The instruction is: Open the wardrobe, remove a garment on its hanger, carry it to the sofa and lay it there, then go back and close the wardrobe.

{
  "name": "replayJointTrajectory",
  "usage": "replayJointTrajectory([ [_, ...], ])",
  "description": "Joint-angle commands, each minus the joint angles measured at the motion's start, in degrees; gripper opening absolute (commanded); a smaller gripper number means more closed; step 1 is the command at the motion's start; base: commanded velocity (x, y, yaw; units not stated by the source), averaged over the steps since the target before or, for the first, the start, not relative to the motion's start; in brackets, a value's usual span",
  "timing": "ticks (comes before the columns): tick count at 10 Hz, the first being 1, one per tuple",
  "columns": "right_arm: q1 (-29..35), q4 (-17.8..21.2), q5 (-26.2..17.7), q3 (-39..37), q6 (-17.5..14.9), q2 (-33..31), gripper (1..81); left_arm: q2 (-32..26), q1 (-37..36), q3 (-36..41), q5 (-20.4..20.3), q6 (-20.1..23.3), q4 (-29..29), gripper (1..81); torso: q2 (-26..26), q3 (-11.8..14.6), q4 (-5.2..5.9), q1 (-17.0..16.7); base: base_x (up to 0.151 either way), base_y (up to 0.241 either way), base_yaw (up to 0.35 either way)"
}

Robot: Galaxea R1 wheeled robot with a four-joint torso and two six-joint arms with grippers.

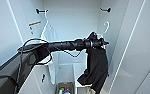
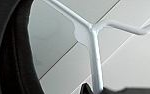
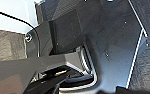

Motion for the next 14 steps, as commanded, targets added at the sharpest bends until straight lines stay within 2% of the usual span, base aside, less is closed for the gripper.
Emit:
replayJointTrajectory([
  [1, 1.43, 0.11, -2.06, 0.03, -0.01, -0.04, 81.1, -0.01, -10.75, 0.28, -1.61, 1.02, 1.5, 1.0, 0.0, 0.0, 0.0, 0.0, -0.134, 0.0, 0.0],
  [9, 1.52, 0.11, -2.06, 0.03, -0.01, -0.04, 81.1, -0.1, -10.75, 0.54, -1.69, 1.01, 1.5, 1.0, 0.0, 0.0, 0.0, -0.04, -0.13, 0.0, 0.0],
  [14, 1.69, 0.11, -2.15, 0.03, -0.01, 0.05, 81.1, -0.8, -10.75, 2.56, -1.69, 0.85, 1.5, 1.0, -0.02, 0.02, 0.0, -0.09, -0.013, 0.0, 0.0],
])
